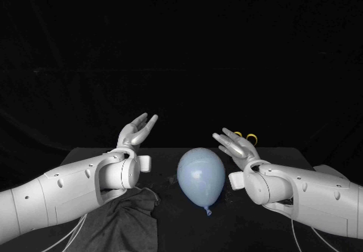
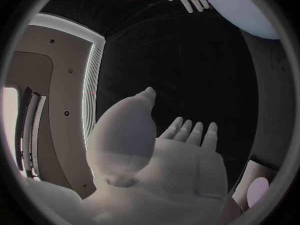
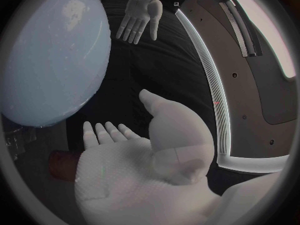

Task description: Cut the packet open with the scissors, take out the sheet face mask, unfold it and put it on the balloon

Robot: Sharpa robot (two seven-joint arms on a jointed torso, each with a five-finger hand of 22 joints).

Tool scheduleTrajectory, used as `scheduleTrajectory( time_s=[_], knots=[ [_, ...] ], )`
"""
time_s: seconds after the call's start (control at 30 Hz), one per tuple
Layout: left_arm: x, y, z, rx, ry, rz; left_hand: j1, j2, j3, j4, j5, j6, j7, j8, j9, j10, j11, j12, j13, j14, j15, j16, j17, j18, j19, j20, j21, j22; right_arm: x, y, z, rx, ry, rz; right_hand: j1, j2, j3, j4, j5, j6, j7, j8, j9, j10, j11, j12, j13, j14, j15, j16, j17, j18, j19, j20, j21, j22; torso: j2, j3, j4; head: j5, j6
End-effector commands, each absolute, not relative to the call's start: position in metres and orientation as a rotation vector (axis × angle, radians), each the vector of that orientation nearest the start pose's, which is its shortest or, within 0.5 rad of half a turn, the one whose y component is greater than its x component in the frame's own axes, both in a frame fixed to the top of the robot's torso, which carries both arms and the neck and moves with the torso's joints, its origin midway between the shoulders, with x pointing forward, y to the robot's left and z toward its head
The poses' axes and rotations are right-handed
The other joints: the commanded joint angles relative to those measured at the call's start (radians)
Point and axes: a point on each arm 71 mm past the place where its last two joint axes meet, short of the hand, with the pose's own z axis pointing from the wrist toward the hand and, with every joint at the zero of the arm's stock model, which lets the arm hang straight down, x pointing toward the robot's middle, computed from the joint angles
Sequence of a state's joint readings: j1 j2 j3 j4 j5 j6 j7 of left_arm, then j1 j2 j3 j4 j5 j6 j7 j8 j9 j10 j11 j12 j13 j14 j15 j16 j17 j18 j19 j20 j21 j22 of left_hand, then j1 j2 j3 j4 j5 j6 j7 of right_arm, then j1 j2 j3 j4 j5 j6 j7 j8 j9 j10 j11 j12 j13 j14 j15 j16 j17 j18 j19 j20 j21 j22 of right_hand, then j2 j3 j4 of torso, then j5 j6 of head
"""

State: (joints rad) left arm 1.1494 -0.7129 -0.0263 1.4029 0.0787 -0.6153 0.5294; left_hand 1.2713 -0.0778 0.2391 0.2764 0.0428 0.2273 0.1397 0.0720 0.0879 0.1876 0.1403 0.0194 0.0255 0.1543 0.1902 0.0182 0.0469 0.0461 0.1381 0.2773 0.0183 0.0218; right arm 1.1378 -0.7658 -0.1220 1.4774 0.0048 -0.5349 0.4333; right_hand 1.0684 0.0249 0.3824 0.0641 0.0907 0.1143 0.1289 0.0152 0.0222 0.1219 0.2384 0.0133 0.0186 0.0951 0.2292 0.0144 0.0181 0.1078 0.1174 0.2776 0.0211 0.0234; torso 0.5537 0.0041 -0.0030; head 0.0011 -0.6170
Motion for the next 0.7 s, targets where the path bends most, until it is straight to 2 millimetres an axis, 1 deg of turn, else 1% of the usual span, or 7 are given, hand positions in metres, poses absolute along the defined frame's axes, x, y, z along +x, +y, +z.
scheduleTrajectory(
  time_s=[0.03,0.3,0.33,0.4,0.47,0.53,0.7],
  knots=[
    [0.508,0.196,-0.199,-1.212,1.169,-1.403,0.053,0.001,0.002,0.014,0.007,0.019,0.052,0.009,0.005,0.024,0.012,0.009,0.003,0.013,0.016,0.009,0.005,0.02,0.012,0.017,0.008,0.003,0.476,-0.187,-0.241,1.149,1.574,1.461,0.058,0.004,0.019,-0.011,0.022,0.041,0.163,0.016,0.008,0.041,0.02,0.013,0.006,0.038,0.017,0.012,0.008,0.004,0.011,0.016,0.011,0.005,0.0,0.0,0.0,0.0,0.0],
    [0.508,0.196,-0.199,-1.212,1.169,-1.403,0.08,0.014,-0.005,0.012,0.007,0.072,0.083,0.029,0.022,0.103,0.049,0.019,0.011,0.079,0.041,0.027,0.022,0.018,0.055,0.018,0.024,0.01,0.478,-0.187,-0.243,1.131,1.636,1.493,0.093,0.006,0.034,-0.04,0.074,0.13,0.168,0.044,0.029,0.152,0.032,0.025,0.015,0.132,0.03,0.035,0.025,-0.007,0.052,0.016,0.032,0.016,0.0,0.0,0.0,0.0,0.0],
    [0.502,0.21,-0.198,-1.225,1.202,-1.449,0.082,0.015,-0.005,0.012,0.007,0.076,0.085,0.031,0.023,0.11,0.051,0.019,0.011,0.087,0.043,0.029,0.024,0.018,0.06,0.018,0.026,0.011,0.48,-0.202,-0.232,0.939,1.517,1.401,0.093,0.007,0.035,-0.041,0.075,0.135,0.168,0.045,0.03,0.158,0.033,0.026,0.016,0.136,0.031,0.036,0.026,-0.008,0.054,0.017,0.033,0.016,0.005,-0.0023,-0.0104,0.002,0.006],
    [0.502,0.212,-0.198,-1.225,1.205,-1.453,0.092,0.019,-0.005,0.011,0.007,0.114,0.097,0.047,0.035,0.161,0.064,0.026,0.015,0.131,0.048,0.041,0.034,0.018,0.097,0.018,0.038,0.017,0.48,-0.205,-0.231,0.924,1.502,1.392,0.097,0.007,0.039,-0.045,0.08,0.157,0.169,0.052,0.035,0.187,0.036,0.028,0.018,0.157,0.035,0.041,0.029,-0.012,0.062,0.017,0.038,0.018,0.007,-0.0019,-0.01,0.002,0.007],
    [0.501,0.215,-0.198,-1.226,1.207,-1.458,0.1,0.022,-0.003,0.01,0.007,0.16,0.107,0.066,0.049,0.222,0.082,0.035,0.02,0.189,0.056,0.058,0.048,0.017,0.154,0.017,0.057,0.025,0.48,-0.208,-0.229,0.914,1.486,1.382,0.1,0.007,0.042,-0.048,0.086,0.171,0.169,0.057,0.038,0.205,0.037,0.029,0.019,0.171,0.037,0.043,0.031,-0.014,0.069,0.016,0.042,0.02,0.009,-0.0014,-0.0098,0.001,0.009],
    [0.5,0.216,-0.198,-1.225,1.21,-1.464,0.112,0.026,0.0,0.009,0.008,0.249,0.117,0.103,0.075,0.323,0.102,0.049,0.026,0.295,0.047,0.09,0.071,0.026,0.279,0.016,0.098,0.042,0.48,-0.211,-0.227,0.907,1.47,1.372,0.103,0.007,0.046,-0.051,0.098,0.187,0.169,0.062,0.042,0.223,0.037,0.029,0.02,0.185,0.037,0.046,0.033,-0.015,0.075,0.016,0.045,0.021,0.01,-0.0001,-0.0089,-0.001,0.008],
    [0.499,0.221,-0.197,-1.224,1.215,-1.478,0.137,0.026,0.007,0.008,0.008,0.382,0.111,0.157,0.111,0.503,0.107,0.067,0.035,0.47,0.033,0.138,0.106,0.058,0.484,0.014,0.163,0.061,0.481,-0.218,-0.224,0.898,1.443,1.352,0.105,0.006,0.053,-0.057,0.115,0.209,0.169,0.068,0.046,0.251,0.04,0.03,0.021,0.207,0.039,0.05,0.036,-0.017,0.083,0.016,0.05,0.023,0.009,-0.0006,-0.0075,-0.005,0.011]
  ],
)
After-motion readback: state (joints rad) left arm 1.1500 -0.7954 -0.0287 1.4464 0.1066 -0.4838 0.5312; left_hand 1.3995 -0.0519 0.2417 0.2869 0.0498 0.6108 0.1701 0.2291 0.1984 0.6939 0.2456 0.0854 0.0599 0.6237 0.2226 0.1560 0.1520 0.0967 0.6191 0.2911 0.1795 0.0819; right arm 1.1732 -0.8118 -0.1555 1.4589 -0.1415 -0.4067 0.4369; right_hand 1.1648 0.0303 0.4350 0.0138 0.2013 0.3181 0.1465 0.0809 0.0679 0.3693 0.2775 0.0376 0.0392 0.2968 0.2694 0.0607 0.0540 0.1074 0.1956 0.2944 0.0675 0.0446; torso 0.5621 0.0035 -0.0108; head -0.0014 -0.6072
